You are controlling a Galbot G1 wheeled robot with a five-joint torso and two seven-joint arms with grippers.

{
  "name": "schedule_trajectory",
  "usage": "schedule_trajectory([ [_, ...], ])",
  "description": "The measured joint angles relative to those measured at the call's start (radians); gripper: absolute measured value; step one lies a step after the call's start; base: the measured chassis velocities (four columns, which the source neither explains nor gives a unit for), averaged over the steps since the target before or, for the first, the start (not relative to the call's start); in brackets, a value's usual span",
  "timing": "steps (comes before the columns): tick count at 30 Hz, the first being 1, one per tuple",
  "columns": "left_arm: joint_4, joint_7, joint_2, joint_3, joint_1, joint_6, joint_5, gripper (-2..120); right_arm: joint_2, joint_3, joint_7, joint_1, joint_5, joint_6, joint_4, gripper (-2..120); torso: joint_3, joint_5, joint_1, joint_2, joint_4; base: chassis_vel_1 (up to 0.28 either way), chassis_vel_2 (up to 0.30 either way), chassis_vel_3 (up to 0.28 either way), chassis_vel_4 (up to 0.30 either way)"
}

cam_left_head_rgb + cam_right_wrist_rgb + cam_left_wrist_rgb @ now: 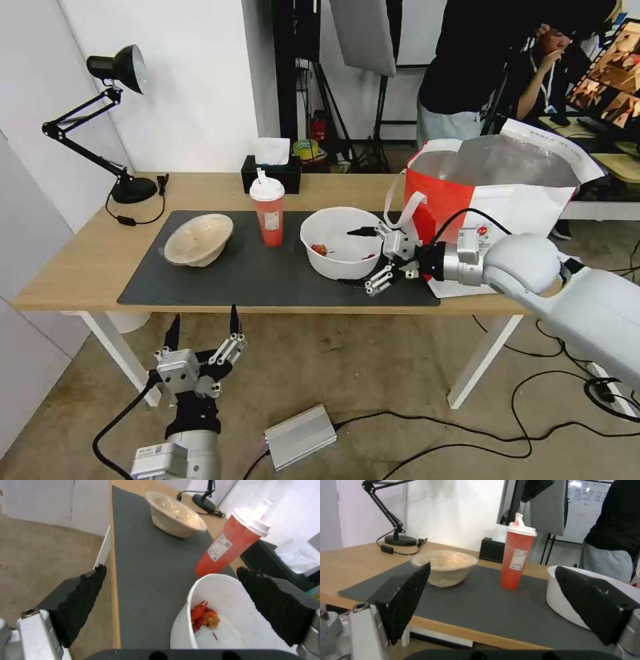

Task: Pick up the trash from the table and place it into the takeout bag.

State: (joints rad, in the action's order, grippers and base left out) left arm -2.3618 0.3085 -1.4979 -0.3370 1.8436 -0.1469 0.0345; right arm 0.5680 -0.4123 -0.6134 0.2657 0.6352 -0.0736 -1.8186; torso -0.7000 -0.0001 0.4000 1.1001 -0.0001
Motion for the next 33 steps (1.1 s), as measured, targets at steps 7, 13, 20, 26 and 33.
schedule_trajectory([
  [7,0.004,0.000,-0.010,0.001,0.008,-0.015,-0.011,100,0.026,-0.073,-0.010,-0.070,0.031,-0.037,0.031,100,0.000,0.0000,0.000,0.000,0.0001,0.000,0.000,0.000,0.000],
  [13,0.003,0.000,-0.008,-0.005,0.014,-0.019,-0.012,100,0.054,-0.117,-0.013,-0.106,0.051,-0.064,0.058,100,0.000,0.0000,0.000,0.000,0.0001,0.000,0.000,0.000,0.000],
  [20,0.008,0.000,-0.025,-0.002,0.014,-0.024,-0.020,100,0.078,-0.147,-0.003,-0.134,0.050,-0.087,0.081,100,0.000,0.0001,0.000,0.000,0.0001,0.000,0.000,0.000,0.000],
  [26,0.015,0.000,-0.032,0.008,0.022,-0.029,-0.037,100,0.089,-0.166,0.016,-0.170,0.053,-0.166,0.073,100,0.000,0.0000,0.000,0.000,0.0000,0.000,0.000,0.000,0.000],
  [33,0.020,0.001,-0.032,0.008,0.025,-0.035,-0.040,100,0.098,-0.167,0.030,-0.173,0.066,-0.196,0.069,100,0.000,0.0001,0.000,0.000,0.0000,0.000,0.000,0.000,0.000],
])
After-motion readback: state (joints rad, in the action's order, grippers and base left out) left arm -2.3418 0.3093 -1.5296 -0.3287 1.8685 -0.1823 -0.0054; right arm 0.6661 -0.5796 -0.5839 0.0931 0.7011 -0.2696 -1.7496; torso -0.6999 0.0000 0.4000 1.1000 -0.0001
